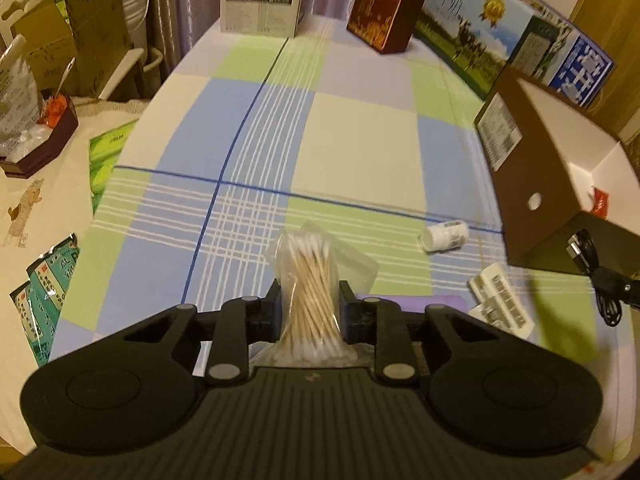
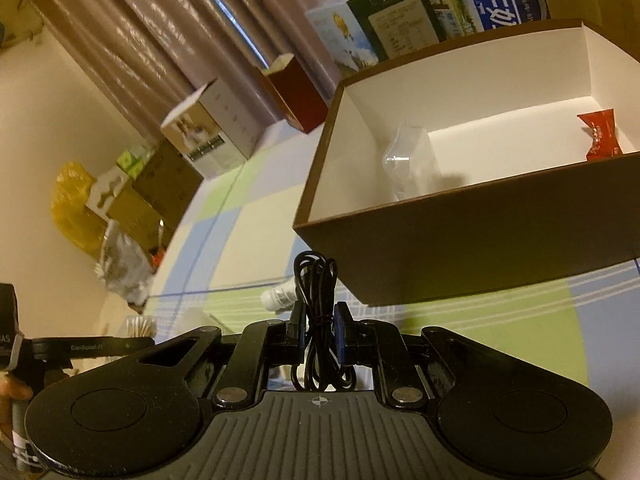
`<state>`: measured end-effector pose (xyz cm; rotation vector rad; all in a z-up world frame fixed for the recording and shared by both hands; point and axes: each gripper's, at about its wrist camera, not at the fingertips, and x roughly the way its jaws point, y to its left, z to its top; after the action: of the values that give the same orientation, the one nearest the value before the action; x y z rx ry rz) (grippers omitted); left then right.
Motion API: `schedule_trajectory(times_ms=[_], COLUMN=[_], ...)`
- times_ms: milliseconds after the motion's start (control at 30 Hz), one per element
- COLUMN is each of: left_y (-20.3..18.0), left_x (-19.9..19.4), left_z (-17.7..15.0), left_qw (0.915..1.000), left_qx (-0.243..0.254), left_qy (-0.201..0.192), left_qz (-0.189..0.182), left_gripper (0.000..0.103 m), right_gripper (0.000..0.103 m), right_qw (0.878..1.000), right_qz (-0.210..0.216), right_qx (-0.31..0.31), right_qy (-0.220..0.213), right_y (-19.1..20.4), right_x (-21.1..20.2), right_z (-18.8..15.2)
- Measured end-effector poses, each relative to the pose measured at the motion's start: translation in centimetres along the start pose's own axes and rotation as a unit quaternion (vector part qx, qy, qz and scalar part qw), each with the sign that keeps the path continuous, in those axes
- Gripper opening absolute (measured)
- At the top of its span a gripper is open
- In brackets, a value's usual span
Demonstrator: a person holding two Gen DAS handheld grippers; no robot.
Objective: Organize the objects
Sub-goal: 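Grasp the black cable with the right gripper while left grasps cotton swab bag, then carry cable and swab bag into the cardboard box and open both grippers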
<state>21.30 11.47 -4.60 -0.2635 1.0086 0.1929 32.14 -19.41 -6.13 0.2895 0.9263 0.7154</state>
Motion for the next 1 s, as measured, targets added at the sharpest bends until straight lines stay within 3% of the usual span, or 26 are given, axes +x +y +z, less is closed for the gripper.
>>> schedule_trajectory(times_ms=[367, 767, 1000], left_y=[-6.3, -19.4, -25.7], left_x=[-3.6, -2.8, -0.7], left_z=[1.3, 4.7, 6.4], left_qw=[0.9955, 0.9749, 0.9675], left_qx=[0.053, 0.147, 0.174], left_qy=[-0.045, -0.070, -0.072], left_qz=[-0.064, -0.153, -0.169], left_gripper=[0.022, 0.022, 0.022], right_gripper=[0.011, 0.011, 0.011], right_qw=[0.999, 0.993, 0.990], right_qz=[0.010, -0.020, -0.037], right_qx=[0.017, 0.022, -0.002], right_qy=[-0.043, -0.113, -0.133], right_y=[-0.5, -5.0, -7.6], right_x=[-4.4, -10.8, -12.1], right_z=[0.3, 3.7, 6.9])
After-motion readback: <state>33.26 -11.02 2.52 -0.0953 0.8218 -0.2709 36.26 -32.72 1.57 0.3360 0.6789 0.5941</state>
